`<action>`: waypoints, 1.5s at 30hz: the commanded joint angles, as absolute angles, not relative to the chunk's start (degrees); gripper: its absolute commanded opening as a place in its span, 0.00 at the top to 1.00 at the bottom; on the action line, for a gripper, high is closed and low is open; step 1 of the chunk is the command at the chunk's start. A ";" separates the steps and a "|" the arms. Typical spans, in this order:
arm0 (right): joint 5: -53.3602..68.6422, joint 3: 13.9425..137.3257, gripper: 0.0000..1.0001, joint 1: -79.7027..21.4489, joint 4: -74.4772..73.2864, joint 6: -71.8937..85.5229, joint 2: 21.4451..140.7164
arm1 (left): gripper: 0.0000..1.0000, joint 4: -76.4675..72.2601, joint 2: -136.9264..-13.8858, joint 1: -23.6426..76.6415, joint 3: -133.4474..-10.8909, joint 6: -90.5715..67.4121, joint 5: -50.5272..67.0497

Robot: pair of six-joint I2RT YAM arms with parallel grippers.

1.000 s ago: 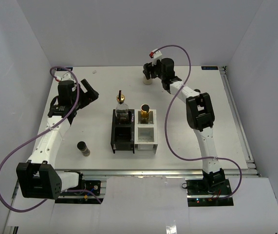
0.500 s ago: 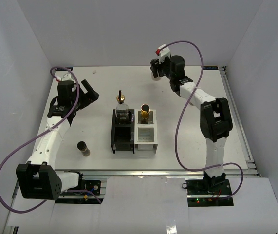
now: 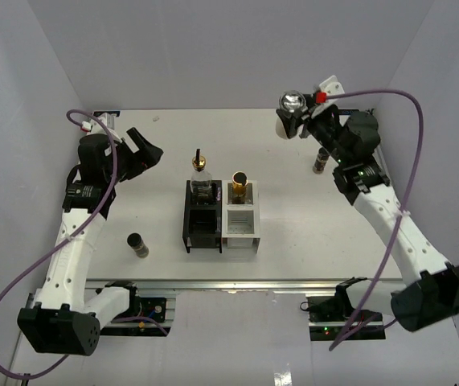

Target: Organize the condiment bottles

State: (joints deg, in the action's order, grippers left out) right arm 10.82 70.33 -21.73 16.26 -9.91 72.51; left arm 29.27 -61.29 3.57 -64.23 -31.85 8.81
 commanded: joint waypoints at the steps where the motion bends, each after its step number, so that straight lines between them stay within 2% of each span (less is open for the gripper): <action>1: 21.31 63.05 0.92 -21.80 12.53 -6.62 62.34 | 0.02 32.46 -56.62 3.43 -65.79 -32.62 10.33; 11: 30.97 54.80 0.92 -23.51 8.99 1.53 51.00 | 0.03 47.46 -56.40 3.43 -63.57 -38.24 -9.56; 18: 32.39 51.61 0.92 -28.75 10.81 4.21 48.81 | 0.04 51.15 -52.42 3.43 -57.80 -42.73 -12.61; 27: 23.98 48.94 0.92 -41.93 11.72 0.66 51.33 | 0.07 56.84 -48.72 3.43 -53.30 -47.77 -15.37; 36: 23.55 45.48 0.92 -42.60 17.13 0.26 52.85 | 0.15 57.35 -45.69 3.43 -48.22 -48.63 -15.43; 45: 24.52 42.91 0.92 -42.71 21.61 0.44 55.71 | 0.15 57.92 -45.27 3.43 -47.21 -52.90 -13.63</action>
State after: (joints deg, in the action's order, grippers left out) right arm 24.16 43.10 -42.19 11.61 0.89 55.46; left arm 57.56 -46.55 3.53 -48.36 -49.90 -14.35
